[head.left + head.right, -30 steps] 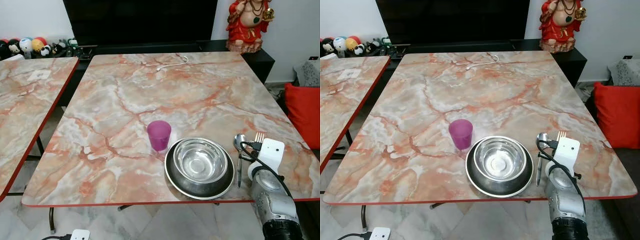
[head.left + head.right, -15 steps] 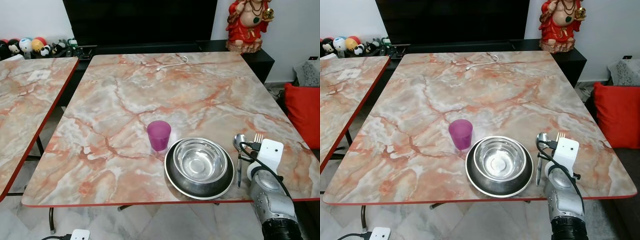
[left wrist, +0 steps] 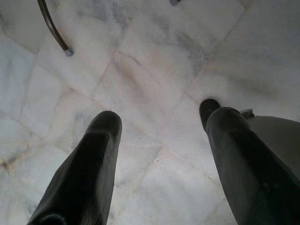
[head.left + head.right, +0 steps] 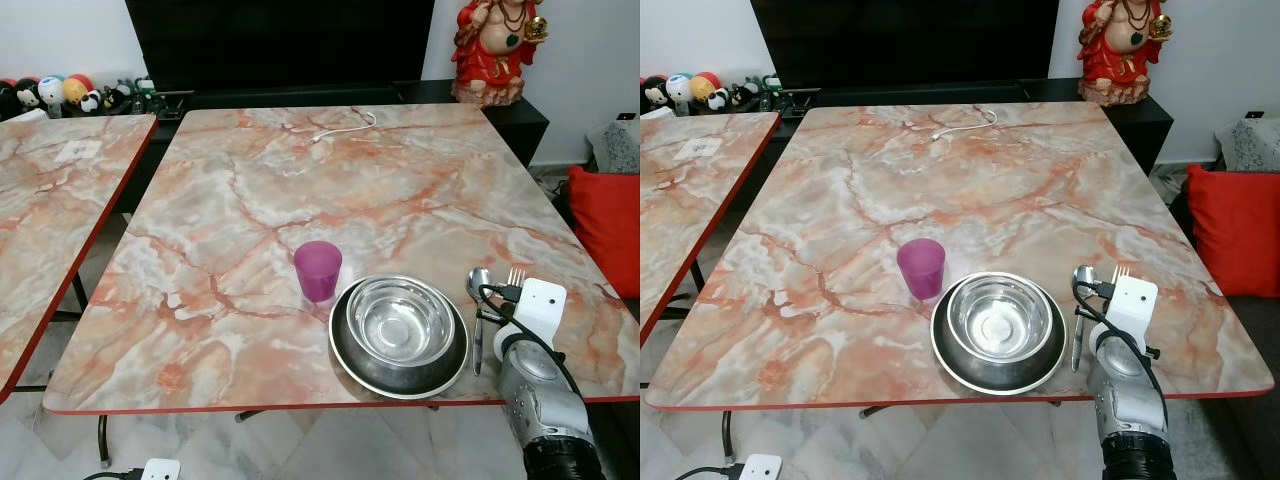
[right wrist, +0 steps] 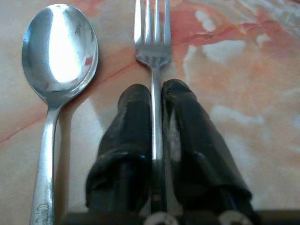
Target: Setting the table
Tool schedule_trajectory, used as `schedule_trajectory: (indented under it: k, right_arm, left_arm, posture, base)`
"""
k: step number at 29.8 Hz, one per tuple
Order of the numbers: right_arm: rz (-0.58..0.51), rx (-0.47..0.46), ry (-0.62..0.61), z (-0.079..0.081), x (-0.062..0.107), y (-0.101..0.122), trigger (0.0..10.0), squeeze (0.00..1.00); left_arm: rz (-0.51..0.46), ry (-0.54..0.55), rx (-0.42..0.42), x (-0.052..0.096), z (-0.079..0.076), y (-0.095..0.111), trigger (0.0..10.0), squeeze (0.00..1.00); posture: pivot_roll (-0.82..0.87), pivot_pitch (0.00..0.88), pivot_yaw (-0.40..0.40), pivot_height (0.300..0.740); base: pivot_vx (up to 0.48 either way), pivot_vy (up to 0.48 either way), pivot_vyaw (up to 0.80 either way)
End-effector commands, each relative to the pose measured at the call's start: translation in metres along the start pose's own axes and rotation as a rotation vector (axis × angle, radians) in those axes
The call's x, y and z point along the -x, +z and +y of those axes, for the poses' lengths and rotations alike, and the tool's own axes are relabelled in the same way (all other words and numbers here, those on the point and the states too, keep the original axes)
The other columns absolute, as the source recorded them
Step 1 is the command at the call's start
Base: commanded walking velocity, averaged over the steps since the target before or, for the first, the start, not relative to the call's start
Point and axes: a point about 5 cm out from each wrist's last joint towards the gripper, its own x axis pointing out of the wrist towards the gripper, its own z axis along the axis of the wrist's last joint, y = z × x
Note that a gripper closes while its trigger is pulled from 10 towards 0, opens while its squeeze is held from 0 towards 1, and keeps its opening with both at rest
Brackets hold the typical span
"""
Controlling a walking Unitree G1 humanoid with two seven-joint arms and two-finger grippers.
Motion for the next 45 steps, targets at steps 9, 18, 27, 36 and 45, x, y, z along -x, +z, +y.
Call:
schedule_trajectory:
  k: [9,18,27,36,45]
  right_arm:
    - [0.007,0.009,0.001,0.000,-0.001,0.000,10.0,0.00]
    - [-0.080,0.011,-0.004,0.000,0.001,0.011,10.0,0.00]
    - [-0.240,-0.042,0.015,0.002,0.007,0.031,10.0,0.00]
    - [-0.460,-0.013,0.117,0.010,0.020,0.057,10.0,0.00]
    - [-0.588,0.001,0.190,0.017,0.030,0.070,10.0,0.00]
  left_arm:
    - [0.020,-0.003,-0.014,0.001,-0.001,-0.004,10.0,0.00]
    - [0.017,-0.004,-0.012,0.000,-0.002,-0.003,10.0,0.00]
    - [0.010,-0.003,-0.014,0.000,-0.001,-0.001,10.0,0.00]
    - [-0.002,0.007,-0.001,0.000,0.001,0.000,10.0,0.00]
    - [0.012,-0.001,-0.005,0.001,-0.004,-0.006,10.0,0.00]
  posture:
    - [-0.10,0.033,0.034,0.740]
    - [-0.10,0.032,0.035,0.740]
    - [-0.10,0.033,0.039,0.740]
    - [-0.09,0.033,0.028,0.740]
    - [-0.09,0.024,0.015,0.740]
  base:
    - [0.000,0.000,0.00]
    - [0.000,0.000,0.00]
    - [0.000,0.000,0.00]
    - [0.000,0.000,0.00]
    - [0.000,0.000,0.67]
